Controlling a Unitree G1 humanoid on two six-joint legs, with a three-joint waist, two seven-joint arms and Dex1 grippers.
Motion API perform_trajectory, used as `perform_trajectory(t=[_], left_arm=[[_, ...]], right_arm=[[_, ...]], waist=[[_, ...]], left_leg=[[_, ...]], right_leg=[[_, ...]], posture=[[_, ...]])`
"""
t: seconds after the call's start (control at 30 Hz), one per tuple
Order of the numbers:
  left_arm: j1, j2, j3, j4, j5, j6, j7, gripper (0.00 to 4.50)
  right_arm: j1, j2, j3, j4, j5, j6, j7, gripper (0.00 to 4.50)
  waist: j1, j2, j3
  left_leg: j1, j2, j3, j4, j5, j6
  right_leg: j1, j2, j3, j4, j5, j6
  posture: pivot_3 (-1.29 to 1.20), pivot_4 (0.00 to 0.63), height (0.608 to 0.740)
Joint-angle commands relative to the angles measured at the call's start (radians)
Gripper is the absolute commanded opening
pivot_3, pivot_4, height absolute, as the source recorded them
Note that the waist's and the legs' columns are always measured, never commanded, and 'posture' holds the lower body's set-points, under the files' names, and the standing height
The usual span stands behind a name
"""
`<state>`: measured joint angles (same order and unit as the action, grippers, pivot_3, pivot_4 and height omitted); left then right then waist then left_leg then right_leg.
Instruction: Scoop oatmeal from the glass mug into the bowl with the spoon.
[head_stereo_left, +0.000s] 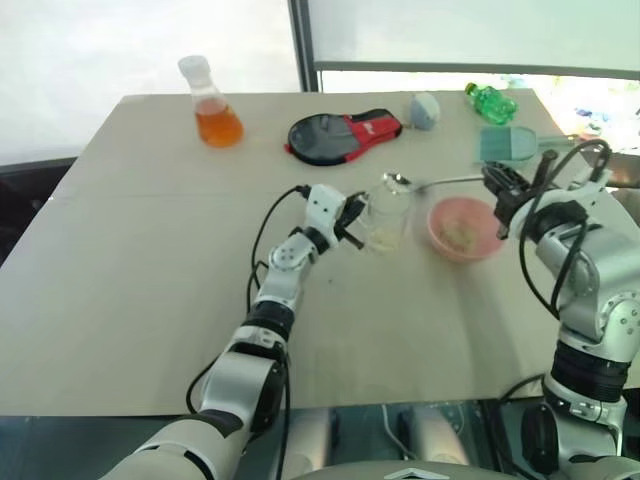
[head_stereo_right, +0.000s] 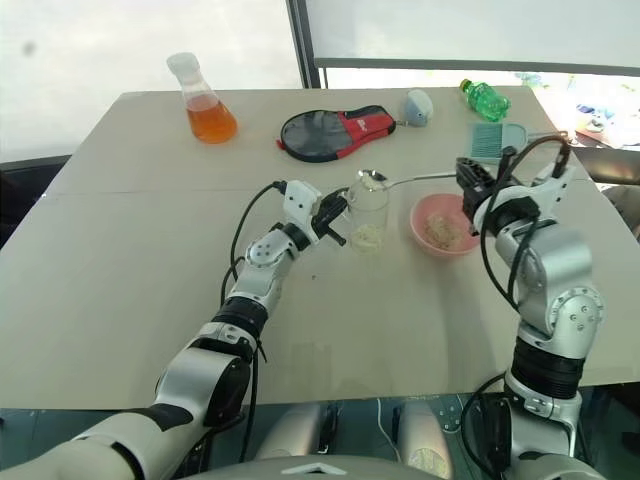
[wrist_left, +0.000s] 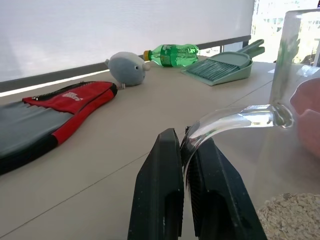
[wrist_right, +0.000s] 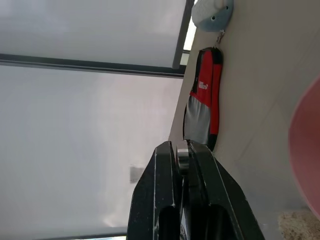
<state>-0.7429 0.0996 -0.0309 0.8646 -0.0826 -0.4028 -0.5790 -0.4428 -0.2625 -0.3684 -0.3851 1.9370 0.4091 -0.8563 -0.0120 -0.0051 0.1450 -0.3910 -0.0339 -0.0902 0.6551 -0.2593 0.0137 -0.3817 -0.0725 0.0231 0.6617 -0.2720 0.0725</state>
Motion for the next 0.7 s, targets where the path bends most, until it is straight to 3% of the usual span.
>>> perform_trajectory(t=[0.03, 0.4, 0.5, 0.7], left_arm=[[0.024, 0.014, -0.038, 0.073, 0.056, 0.01, -0.011, 0.01], [0.036, 0.038, -0.031, 0.078, 0.051, 0.009, -0.013, 0.01], [0.043, 0.038, -0.033, 0.069, 0.052, 0.01, -0.012, 0.01], [0.056, 0.046, -0.033, 0.059, 0.054, 0.01, -0.01, 0.01]], right_arm=[[0.002, -0.046, -0.052, -0.028, 0.032, -0.025, 0.018, 0.0], [0.068, -0.201, -0.124, 0.108, -0.009, 0.03, 0.091, 0.0], [0.067, -0.296, -0.093, 0.172, -0.093, 0.119, 0.177, 0.0], [0.009, -0.478, 0.042, 0.214, -0.402, 0.255, 0.359, 0.0]], waist=[[0.0, 0.0, 0.0], [-0.005, 0.0, 0.0], [-0.004, 0.0, 0.0], [-0.005, 0.0, 0.0]], left_leg=[[0.0, 0.0, 0.0, 0.0, 0.0, 0.0], [0.004, 0.001, 0.003, -0.002, 0.0, 0.0], [0.006, 0.001, 0.003, -0.002, 0.0, 0.0], [0.007, 0.002, 0.005, -0.003, 0.0, 0.0]], right_leg=[[0.0, 0.0, 0.0, 0.0, 0.0, 0.0], [0.003, 0.001, 0.003, 0.0, 0.0, 0.0], [0.004, 0.001, 0.003, 0.0, 0.0, 0.0], [0.004, 0.001, 0.004, -0.001, 0.0, 0.0]], posture=[[0.0, 0.15, 0.74], [0.0, 0.15, 0.74], [0.0, 0.15, 0.74], [0.0, 0.15, 0.74]])
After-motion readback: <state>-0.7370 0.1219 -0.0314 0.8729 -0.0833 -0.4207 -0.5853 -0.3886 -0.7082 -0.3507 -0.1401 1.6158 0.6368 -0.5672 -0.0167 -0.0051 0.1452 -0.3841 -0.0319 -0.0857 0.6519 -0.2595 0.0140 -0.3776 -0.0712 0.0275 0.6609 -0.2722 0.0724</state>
